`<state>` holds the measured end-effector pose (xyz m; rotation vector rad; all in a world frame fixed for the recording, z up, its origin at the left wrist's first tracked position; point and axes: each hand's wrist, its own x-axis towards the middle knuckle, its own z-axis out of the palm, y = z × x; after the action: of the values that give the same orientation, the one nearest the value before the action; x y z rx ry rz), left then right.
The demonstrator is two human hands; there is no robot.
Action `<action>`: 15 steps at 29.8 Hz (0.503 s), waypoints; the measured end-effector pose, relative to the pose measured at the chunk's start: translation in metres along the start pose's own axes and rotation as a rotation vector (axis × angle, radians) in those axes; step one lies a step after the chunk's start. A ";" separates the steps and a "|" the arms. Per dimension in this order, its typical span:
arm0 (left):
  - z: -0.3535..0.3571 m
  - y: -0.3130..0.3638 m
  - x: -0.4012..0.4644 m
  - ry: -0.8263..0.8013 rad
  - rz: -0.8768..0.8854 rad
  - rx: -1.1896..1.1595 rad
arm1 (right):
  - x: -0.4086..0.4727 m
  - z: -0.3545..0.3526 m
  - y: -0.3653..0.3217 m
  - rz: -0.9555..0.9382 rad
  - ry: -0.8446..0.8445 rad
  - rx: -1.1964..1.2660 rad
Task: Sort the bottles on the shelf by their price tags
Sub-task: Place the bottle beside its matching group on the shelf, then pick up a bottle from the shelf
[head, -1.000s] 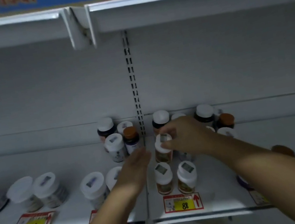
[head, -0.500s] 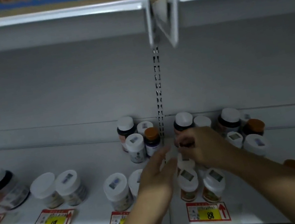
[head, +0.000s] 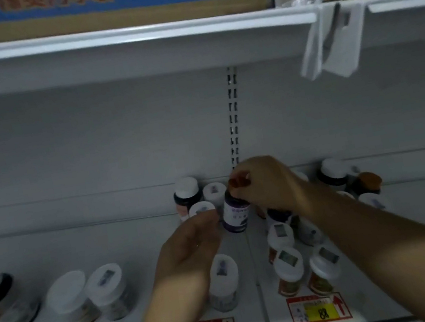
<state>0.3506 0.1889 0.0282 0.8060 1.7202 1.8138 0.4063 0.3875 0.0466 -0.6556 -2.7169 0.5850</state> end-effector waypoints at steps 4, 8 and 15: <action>0.024 0.009 0.011 -0.253 0.021 0.114 | -0.041 -0.070 0.005 0.156 0.018 0.412; 0.091 0.020 0.013 -0.419 0.172 0.256 | -0.087 -0.114 0.028 0.214 -0.007 0.646; 0.212 0.008 0.003 -0.380 0.260 0.184 | -0.153 -0.178 0.098 0.193 0.073 0.351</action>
<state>0.5010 0.3373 0.0413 1.4076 1.6001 1.5401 0.6373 0.4492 0.1318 -0.8284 -2.4119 1.0326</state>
